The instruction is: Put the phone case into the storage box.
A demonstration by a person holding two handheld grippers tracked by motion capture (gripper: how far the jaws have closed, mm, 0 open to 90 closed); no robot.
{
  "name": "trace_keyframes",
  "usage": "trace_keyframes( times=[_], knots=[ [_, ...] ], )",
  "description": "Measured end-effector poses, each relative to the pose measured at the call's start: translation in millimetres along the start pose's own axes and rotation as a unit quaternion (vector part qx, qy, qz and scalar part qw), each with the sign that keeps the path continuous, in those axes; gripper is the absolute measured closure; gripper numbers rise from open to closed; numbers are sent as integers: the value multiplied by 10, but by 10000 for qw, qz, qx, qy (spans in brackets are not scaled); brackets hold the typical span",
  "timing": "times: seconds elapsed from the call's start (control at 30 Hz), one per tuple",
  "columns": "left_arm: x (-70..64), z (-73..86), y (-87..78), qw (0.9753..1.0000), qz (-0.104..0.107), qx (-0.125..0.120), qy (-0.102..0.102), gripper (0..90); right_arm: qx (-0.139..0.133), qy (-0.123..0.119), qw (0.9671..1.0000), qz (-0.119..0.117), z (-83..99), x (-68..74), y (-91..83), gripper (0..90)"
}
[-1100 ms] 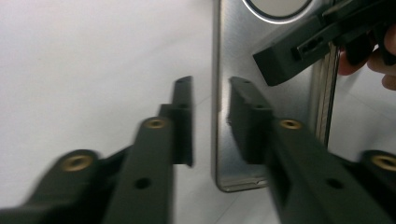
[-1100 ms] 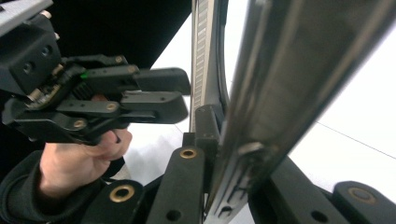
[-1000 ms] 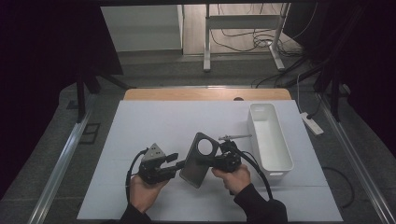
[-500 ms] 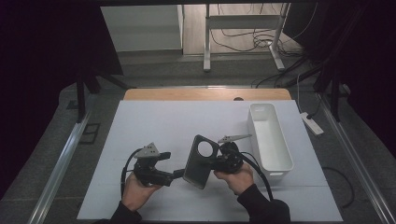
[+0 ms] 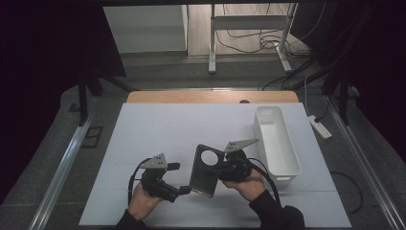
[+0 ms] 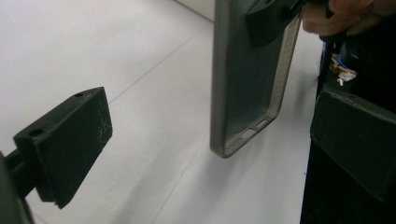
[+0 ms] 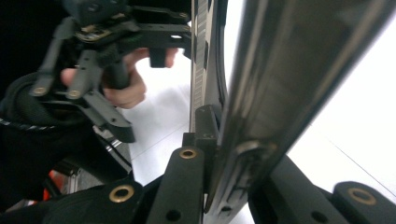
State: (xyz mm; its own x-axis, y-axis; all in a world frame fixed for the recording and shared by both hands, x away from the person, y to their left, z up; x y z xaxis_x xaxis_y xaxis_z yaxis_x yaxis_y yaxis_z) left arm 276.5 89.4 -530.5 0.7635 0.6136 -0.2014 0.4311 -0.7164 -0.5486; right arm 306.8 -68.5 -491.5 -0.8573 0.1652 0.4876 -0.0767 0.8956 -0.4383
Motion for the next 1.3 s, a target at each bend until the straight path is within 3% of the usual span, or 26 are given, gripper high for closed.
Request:
trace_keyframes(
  times=[0.27, 0.53, 0.87, 1.0, 1.3],
  knots=[
    [-95, 26, 83, 9993, 324, 22, 160, 0, 175, -328, 9990, -252, 3, 105, -1, 859],
    [-212, 12, 164, 9961, 861, 16, 206, 0, 325, -493, 9971, -481, 10, 191, 35, 859],
    [-293, -10, 233, 9937, 1094, 71, 226, 4, 392, -583, 9953, -662, 9, 257, 69, 859],
    [-331, -18, 223, 9916, 1265, 53, 261, 112, 410, -642, 9948, -681, 4, 269, 62, 859],
    [-377, -3, 201, 9873, 1551, 129, 331, 541, 412, -707, 9936, -775, 6, 285, 68, 859]
  ],
)
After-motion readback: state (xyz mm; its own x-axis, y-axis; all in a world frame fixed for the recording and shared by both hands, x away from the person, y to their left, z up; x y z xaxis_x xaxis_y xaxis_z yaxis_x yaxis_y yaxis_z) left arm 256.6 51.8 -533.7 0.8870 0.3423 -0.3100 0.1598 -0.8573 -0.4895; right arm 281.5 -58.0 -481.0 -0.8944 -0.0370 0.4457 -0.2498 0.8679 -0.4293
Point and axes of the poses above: each handheld gripper's, and its own axes: y roughly forward along the jaws, z roughly out of its underside, x roughly to its left, the point moved 7 cm from there along y, roughly forward along the jaws, and after that the axes turned 11 degrees about -z, right-handed, at the moved point
